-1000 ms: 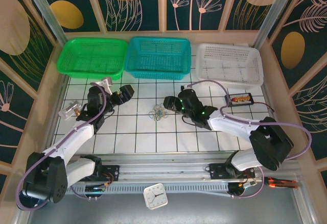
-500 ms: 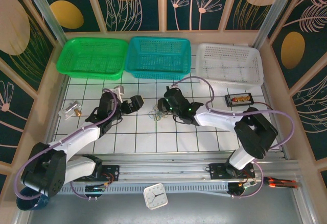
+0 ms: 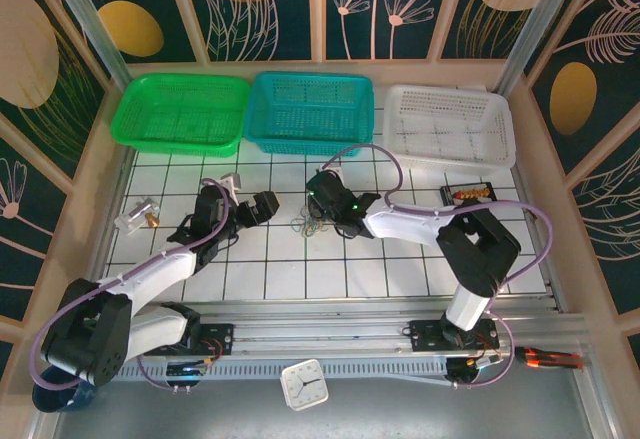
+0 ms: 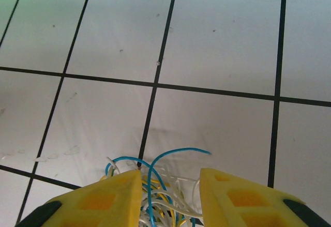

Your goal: Untangle the cables

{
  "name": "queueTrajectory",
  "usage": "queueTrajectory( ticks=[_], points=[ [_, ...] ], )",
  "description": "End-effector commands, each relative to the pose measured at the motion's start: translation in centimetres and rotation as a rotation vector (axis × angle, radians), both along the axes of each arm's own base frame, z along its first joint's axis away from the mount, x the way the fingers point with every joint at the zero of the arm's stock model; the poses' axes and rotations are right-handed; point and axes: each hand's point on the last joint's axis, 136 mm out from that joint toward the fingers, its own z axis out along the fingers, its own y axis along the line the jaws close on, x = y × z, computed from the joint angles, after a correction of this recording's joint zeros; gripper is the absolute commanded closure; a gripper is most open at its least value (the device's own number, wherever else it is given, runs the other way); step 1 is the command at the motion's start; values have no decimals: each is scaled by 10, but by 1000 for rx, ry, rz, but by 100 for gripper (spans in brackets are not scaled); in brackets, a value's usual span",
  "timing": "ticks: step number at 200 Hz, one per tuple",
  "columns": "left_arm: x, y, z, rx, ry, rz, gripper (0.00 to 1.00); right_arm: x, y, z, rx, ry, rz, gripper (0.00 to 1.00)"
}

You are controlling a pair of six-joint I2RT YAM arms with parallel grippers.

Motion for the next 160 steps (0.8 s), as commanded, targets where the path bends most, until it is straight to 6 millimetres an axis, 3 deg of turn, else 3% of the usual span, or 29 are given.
queueTrajectory(
  ticks=[1,112,160],
  points=[
    [2,-1,6,-21,-23,10,1,3,2,0,-44,-18,3,65],
    [1,-3,2,-30,-12,5,1,-1,10,-8,-70,-17,26,74],
    [1,-3,4,-36,-16,3,1,-4,7,-3,-76,-23,28,100]
  ],
)
